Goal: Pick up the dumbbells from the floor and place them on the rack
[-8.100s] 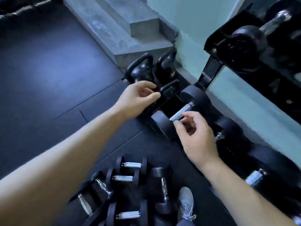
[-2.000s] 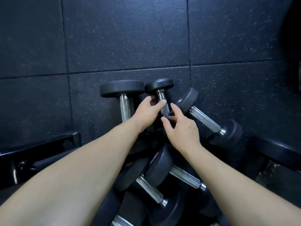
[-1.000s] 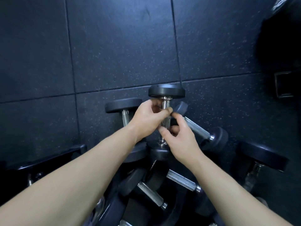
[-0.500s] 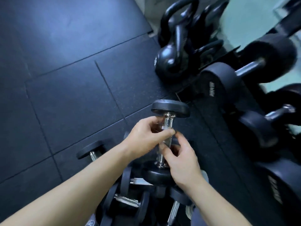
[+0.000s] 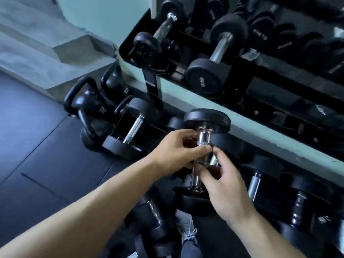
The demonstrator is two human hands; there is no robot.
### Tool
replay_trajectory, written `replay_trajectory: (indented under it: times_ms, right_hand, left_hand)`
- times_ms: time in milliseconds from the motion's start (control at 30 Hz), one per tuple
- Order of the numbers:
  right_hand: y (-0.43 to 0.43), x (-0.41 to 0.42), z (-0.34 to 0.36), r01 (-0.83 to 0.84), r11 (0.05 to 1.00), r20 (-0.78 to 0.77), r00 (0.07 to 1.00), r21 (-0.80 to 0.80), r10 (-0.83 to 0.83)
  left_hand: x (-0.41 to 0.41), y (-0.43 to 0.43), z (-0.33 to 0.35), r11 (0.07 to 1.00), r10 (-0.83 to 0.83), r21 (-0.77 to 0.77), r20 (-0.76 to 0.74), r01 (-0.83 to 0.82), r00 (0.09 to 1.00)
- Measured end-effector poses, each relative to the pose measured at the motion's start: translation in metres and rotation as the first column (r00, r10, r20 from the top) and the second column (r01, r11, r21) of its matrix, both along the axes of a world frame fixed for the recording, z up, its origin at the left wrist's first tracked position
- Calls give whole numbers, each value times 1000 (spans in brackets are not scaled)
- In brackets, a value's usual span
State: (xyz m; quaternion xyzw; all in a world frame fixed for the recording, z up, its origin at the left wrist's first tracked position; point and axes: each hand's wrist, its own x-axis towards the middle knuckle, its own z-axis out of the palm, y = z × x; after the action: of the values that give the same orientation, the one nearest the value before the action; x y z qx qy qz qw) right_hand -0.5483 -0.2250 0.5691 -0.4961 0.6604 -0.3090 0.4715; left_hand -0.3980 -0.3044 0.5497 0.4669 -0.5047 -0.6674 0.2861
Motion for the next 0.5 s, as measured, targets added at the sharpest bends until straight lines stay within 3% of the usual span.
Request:
replay_trajectory:
  times_ms: [233,500]
  right_hand:
    - [-62,-118,65,190,978,-26,981,-83,-193]
    - [-159,-187,61,317,945,17,949,-84,-316]
  left_hand:
    - [-138,-80,70,983,-129,-122,53,134,990]
    - [-225,-176,84,990,-115,-63,118,123,986]
